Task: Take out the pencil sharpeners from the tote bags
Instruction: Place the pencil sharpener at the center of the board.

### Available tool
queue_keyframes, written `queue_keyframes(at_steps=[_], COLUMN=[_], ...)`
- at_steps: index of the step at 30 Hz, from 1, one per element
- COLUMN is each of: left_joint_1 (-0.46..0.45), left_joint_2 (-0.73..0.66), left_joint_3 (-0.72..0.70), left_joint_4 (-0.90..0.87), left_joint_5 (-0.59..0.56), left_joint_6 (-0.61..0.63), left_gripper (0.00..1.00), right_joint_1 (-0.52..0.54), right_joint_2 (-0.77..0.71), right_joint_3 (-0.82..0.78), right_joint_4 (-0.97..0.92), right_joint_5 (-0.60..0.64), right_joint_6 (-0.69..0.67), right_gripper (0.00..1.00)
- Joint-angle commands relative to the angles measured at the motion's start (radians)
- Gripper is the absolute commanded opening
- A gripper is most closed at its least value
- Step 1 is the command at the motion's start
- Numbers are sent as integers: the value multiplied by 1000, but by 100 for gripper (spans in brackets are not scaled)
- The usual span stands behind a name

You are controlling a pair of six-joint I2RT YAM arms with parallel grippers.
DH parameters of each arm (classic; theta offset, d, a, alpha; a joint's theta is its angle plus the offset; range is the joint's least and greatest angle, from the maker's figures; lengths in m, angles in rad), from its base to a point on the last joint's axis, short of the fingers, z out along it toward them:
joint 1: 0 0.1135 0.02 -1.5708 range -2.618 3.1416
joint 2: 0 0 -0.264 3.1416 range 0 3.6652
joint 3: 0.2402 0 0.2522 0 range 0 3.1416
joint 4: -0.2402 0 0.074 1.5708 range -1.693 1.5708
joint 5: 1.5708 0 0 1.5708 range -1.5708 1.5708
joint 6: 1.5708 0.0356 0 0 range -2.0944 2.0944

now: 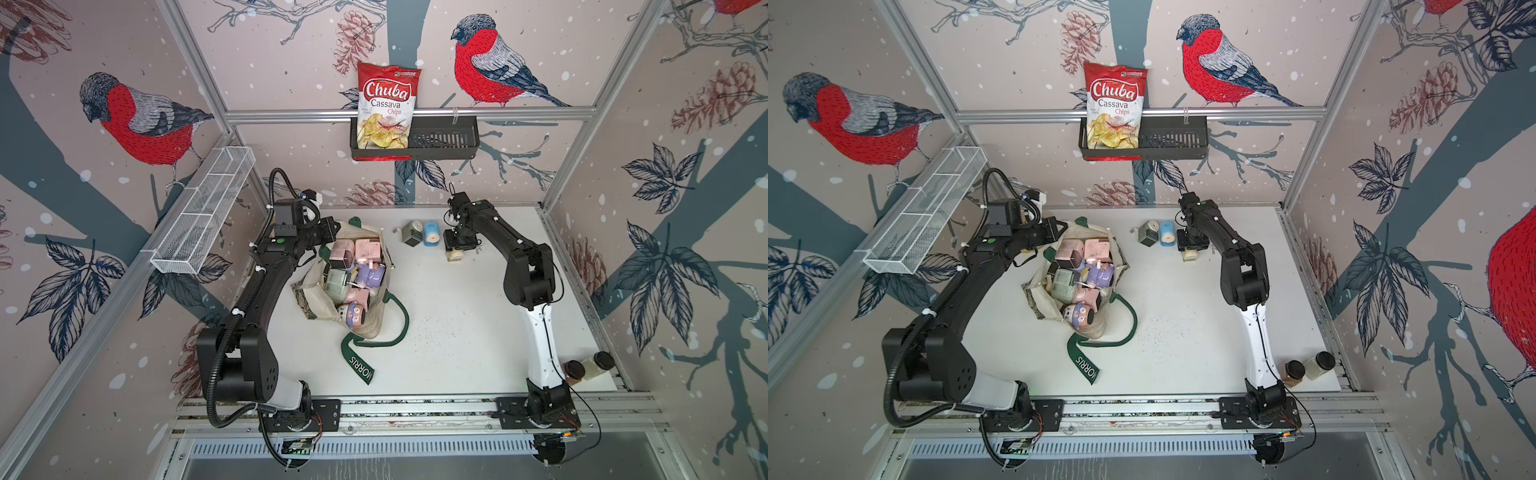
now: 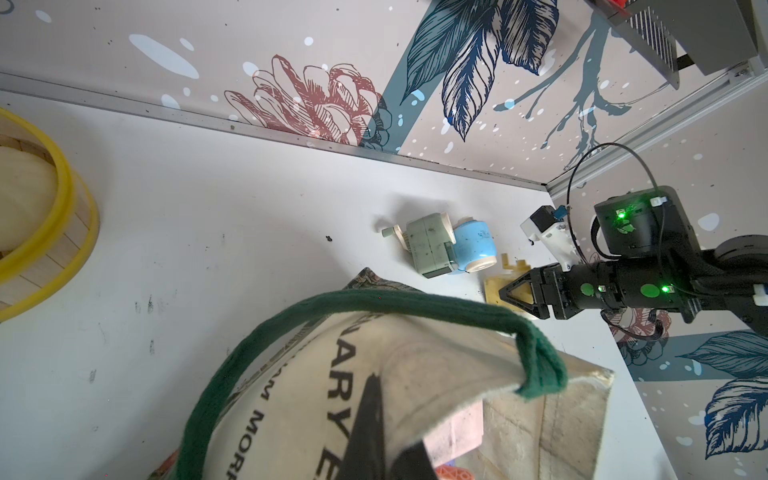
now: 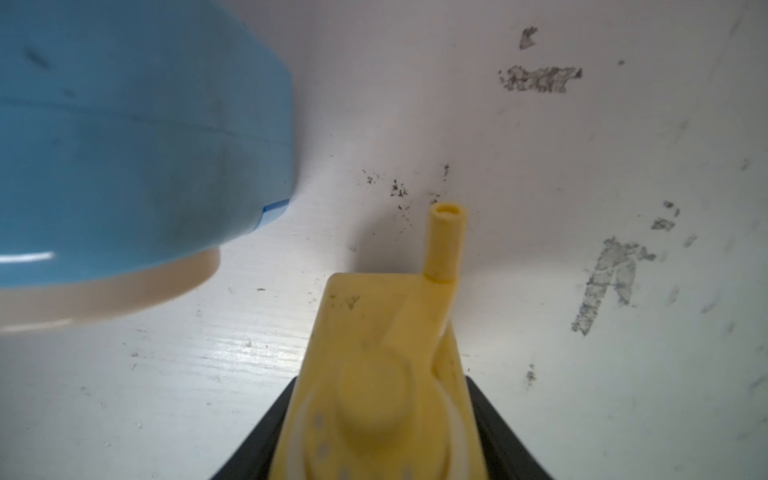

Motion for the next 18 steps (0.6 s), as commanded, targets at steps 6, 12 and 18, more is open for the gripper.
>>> queue_keyframes(at_steps=[6,12,18], left_joint_1=[2,1,3], left_joint_2=[-6,-6,-6], left_joint_3=[7,7,8], left_joint_4=[19,17,16], left_joint_5=[-4,-5,-5], left_joint_6=[10,11,11], left_gripper=[0,0,0], right_joint_1=[14,19,30], right_joint_2=[18,12,-41], right_joint_3=[6,-21,-94], right_joint_4=[20,64,122], right_joint_5=[62,78,63], right_joint_6=[1,-2,-1], right_gripper=[61,60,66])
